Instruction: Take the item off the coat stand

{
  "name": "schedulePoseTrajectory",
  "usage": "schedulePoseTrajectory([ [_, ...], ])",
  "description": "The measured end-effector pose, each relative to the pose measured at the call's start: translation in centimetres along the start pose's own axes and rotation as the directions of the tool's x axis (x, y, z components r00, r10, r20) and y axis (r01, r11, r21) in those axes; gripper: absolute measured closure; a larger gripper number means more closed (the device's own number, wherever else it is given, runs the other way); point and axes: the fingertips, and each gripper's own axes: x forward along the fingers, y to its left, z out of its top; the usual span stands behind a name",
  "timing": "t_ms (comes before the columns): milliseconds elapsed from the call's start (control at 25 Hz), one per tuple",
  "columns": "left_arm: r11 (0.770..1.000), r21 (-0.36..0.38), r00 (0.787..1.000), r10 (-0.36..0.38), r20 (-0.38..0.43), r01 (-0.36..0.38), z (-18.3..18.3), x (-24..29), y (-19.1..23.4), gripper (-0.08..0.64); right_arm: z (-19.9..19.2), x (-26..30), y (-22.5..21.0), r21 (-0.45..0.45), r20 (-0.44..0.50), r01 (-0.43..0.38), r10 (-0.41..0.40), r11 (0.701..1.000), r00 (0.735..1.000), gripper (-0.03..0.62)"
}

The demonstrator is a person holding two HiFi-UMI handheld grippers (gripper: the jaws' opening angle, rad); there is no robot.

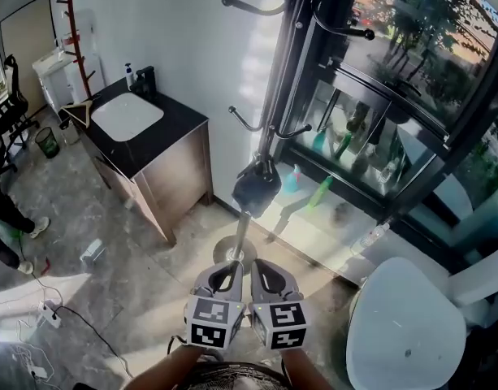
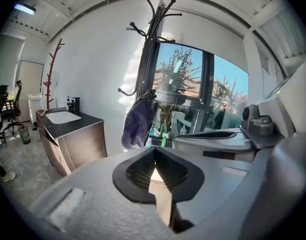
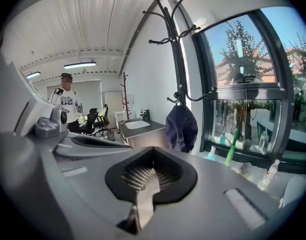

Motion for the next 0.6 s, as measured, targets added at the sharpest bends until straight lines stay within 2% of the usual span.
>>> schedulePoseTrajectory([
  [200, 1.000, 0.009, 1.000, -0.025, -0.008, 0.025, 0.8, -0.4, 2.4, 0.560, 0.6, 0.8, 0.8, 0.025, 0.002, 0.048, -0.049, 0.999, 0.999, 0.586],
  [400, 0.997, 0.025, 0.997, -0.076, -0.011, 0.076, 0.8, -0.5, 2.7, 0.560, 0.9, 1.3, 1.3, 0.023, -0.003, 0.084, -0.084, 0.996, 0.996, 0.586],
  [600, 0.995, 0.027, 0.995, -0.091, -0.033, 0.092, 0.5, 0.0, 3.3, 0.561, 0.8, 1.9, 0.9, 0.033, 0.002, 0.114, -0.114, 0.993, 0.993, 0.586],
])
